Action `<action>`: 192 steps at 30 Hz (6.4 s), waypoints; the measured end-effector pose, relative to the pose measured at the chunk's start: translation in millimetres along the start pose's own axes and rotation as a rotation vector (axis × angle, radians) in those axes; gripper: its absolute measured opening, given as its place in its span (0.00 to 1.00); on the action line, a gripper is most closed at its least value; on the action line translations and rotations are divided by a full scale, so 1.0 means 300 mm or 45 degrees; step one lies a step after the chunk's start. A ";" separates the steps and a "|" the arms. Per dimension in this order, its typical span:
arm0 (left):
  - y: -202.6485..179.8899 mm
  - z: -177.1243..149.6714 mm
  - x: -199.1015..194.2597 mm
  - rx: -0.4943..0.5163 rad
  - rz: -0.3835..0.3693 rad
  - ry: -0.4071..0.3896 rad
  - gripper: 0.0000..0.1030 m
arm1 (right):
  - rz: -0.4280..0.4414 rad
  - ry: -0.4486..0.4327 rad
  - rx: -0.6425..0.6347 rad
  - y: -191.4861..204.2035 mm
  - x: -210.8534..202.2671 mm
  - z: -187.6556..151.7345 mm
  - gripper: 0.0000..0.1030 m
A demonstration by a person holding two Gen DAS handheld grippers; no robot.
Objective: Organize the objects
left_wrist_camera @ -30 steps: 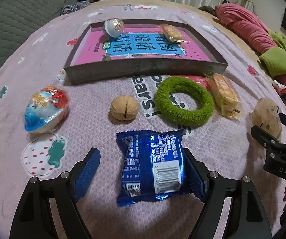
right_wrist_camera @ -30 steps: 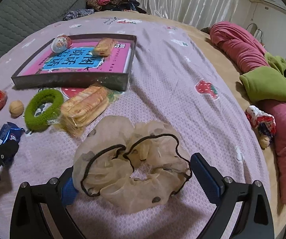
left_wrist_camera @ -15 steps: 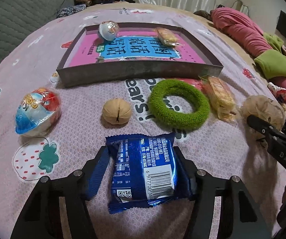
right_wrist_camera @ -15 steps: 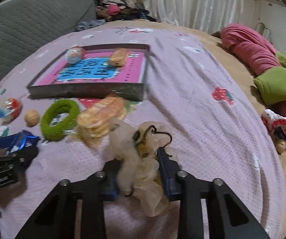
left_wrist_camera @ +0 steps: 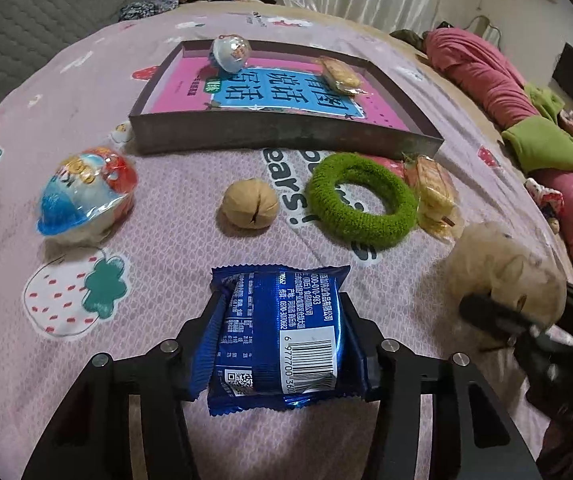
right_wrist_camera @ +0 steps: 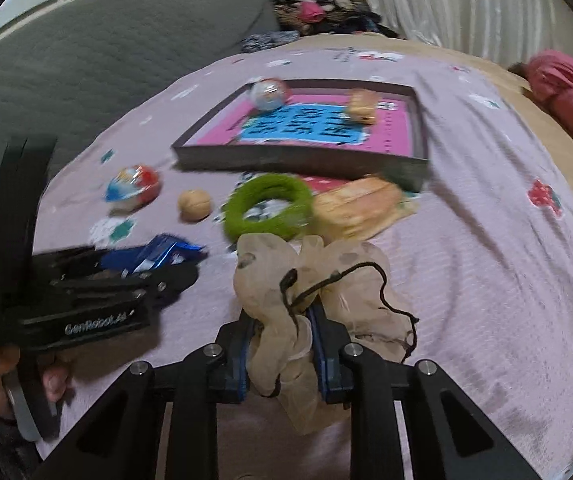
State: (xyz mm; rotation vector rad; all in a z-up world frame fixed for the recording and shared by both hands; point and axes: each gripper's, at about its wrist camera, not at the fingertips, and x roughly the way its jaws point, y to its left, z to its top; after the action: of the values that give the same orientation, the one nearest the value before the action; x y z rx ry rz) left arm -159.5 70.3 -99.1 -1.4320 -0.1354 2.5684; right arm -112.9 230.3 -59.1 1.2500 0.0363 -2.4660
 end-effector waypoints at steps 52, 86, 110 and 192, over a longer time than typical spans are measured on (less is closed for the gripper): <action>-0.111 -0.104 -0.674 0.156 0.183 -0.434 0.53 | -0.061 -0.376 -0.004 0.283 -0.521 0.018 0.24; -0.137 0.323 -0.858 0.213 0.187 -0.621 0.54 | -0.175 -0.543 -0.073 0.242 -0.659 0.383 0.24; -0.018 0.699 -0.510 0.131 0.161 -0.636 0.54 | -0.170 -0.597 -0.041 0.086 -0.351 0.667 0.25; 0.155 0.646 0.149 0.003 0.177 -0.308 0.78 | -0.292 -0.211 0.086 -0.163 0.254 0.549 0.68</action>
State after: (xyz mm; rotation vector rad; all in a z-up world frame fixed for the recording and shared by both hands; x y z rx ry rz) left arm -353.0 37.8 -42.1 -1.1629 -0.0693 2.8473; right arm -297.7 220.7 -26.0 1.1187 0.0557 -2.7819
